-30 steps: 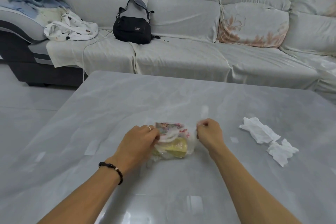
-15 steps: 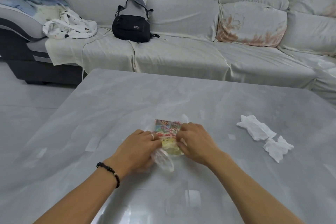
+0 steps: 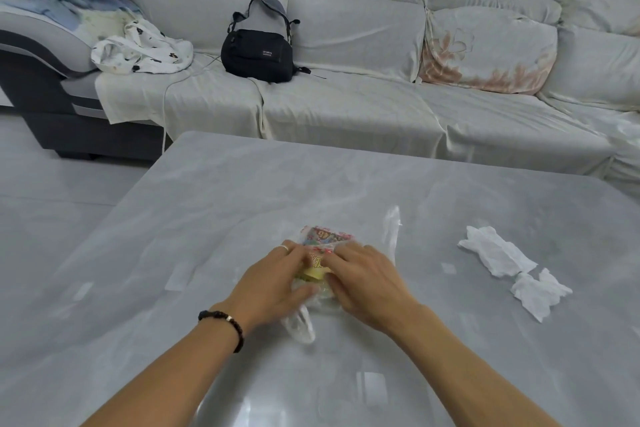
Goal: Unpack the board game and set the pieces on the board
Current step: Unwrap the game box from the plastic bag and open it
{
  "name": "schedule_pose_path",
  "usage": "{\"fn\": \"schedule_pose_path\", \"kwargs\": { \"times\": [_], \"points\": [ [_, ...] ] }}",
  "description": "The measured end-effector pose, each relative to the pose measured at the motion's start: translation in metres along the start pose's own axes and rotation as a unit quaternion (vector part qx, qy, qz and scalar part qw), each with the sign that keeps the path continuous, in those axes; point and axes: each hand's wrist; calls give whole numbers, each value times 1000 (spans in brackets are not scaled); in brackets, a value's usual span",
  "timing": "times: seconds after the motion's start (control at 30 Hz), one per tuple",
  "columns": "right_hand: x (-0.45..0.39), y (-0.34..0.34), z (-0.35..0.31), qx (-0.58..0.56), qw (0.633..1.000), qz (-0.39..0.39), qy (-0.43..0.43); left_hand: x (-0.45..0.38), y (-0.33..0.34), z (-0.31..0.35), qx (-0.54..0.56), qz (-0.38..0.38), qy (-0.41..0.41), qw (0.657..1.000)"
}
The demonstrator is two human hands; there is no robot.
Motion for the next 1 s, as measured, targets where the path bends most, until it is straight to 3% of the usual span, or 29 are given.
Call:
{"fn": "schedule_pose_path", "kwargs": {
  "times": [0.2, 0.37, 0.47, 0.67, 0.83, 1.0],
  "points": [
    [-21, 10, 25, -122, 969, -133, 168, -19, 6, -9, -2, 4, 3, 1000],
    [-40, 7, 48, -314, 909, -199, 189, -39, -2, -14, -21, -22, -11, 999],
    [-53, 7, 54, -320, 902, -227, 180, -40, 7, -15, -1, -11, 31, 999],
    [-64, 7, 49, -287, 909, -195, 233, -36, 23, -20, -21, -11, -8, 1000],
    [-68, -3, 51, -301, 884, -263, 244, -32, 18, -21, -11, -45, -12, 999],
    [-64, -10, 49, -387, 830, -312, 253, -23, 13, -22, -13, -77, 9, 997]
  ]
}}
Point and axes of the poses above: each hand's wrist, its own x-axis away from the middle knuckle, its own y-axis out of the palm, z = x × y, and after that the axes turned 8 degrees about -z, right-handed
